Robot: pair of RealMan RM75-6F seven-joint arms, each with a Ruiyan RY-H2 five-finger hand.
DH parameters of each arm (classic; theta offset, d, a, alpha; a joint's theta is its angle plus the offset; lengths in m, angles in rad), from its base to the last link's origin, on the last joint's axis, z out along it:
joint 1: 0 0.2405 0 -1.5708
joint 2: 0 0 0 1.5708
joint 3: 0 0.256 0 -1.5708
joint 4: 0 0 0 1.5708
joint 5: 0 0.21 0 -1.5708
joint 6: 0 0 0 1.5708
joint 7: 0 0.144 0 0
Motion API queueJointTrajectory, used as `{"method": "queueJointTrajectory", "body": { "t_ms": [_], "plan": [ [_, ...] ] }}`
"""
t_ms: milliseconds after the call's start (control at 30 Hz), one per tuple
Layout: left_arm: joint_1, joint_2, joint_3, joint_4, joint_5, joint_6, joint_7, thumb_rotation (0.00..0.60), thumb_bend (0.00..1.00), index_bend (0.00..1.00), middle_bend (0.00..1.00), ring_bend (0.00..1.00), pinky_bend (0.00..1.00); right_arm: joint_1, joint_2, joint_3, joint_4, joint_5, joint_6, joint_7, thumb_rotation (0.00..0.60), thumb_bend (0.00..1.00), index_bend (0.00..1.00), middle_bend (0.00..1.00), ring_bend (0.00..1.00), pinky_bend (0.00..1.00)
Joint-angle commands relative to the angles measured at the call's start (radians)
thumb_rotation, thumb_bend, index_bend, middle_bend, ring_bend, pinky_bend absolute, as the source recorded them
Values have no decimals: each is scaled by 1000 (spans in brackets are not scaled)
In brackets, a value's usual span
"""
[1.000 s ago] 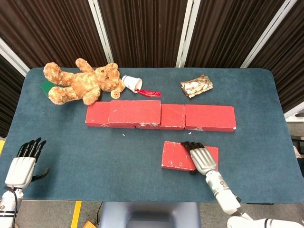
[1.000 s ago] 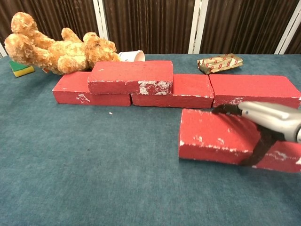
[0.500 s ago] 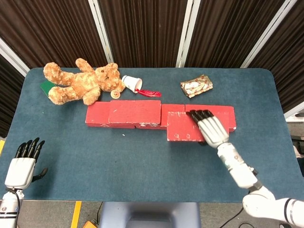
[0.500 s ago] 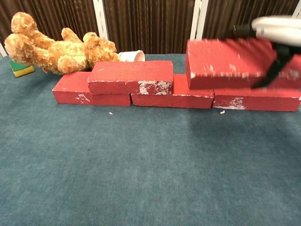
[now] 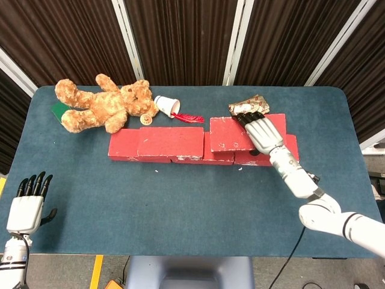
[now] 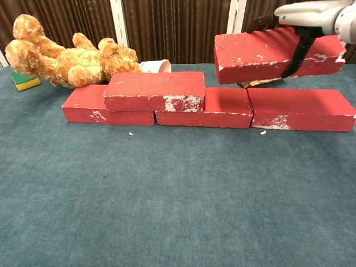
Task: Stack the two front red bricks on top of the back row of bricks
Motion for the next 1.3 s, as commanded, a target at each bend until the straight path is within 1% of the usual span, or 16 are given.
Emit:
{"method": "queueJointTrajectory", "body": {
  "t_ms": [33, 333, 567, 733, 867, 1033, 1300],
  "plan": [
    [0, 1, -3, 4, -3, -2, -5, 600, 249, 0, 0, 0, 94, 26, -47, -19, 73, -11, -36, 71, 600, 76, 539, 568, 454, 490],
    [3, 6, -3, 6, 5, 1, -16, 600, 249, 0, 0, 0, 95, 27, -118, -60, 188, -59, -56, 223, 600, 76, 536, 568, 454, 491],
    [3, 6, -2, 11, 10, 1, -25, 600, 249, 0, 0, 0, 95, 42, -161, -81, 254, -91, -70, 293, 600, 75, 531, 568, 454, 491],
    [2, 5, -2, 14, 14, -2, -31, 600, 249, 0, 0, 0, 96, 55, -186, -84, 281, -88, -74, 302, 600, 75, 518, 568, 455, 491],
    [1, 6, -2, 15, 13, -7, -34, 600, 250, 0, 0, 0, 96, 67, -193, -81, 288, -71, -93, 304, 600, 76, 486, 568, 450, 491],
    [1, 9, -2, 13, 11, -13, -37, 600, 249, 0, 0, 0, 97, 77, -206, -78, 297, -46, -94, 278, 600, 76, 453, 568, 431, 483],
    [0, 13, -3, 9, 11, -17, -44, 600, 249, 0, 0, 0, 97, 93, -216, -75, 303, 2, -116, 245, 600, 76, 377, 567, 392, 441]
  ]
}}
